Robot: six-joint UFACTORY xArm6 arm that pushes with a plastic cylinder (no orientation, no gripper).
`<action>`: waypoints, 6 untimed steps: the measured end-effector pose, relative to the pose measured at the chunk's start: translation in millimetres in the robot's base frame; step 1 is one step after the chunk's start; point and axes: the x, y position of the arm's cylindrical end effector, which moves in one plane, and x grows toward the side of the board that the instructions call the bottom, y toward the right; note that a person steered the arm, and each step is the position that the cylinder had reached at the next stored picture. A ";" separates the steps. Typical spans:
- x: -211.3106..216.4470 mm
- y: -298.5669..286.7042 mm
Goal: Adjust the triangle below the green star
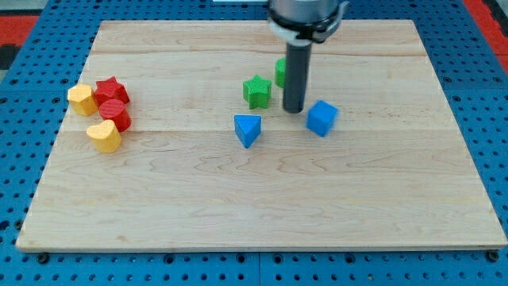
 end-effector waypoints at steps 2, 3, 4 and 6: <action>-84.7 -83.7; -103.4 -124.3; -43.3 -185.0; 59.1 -129.7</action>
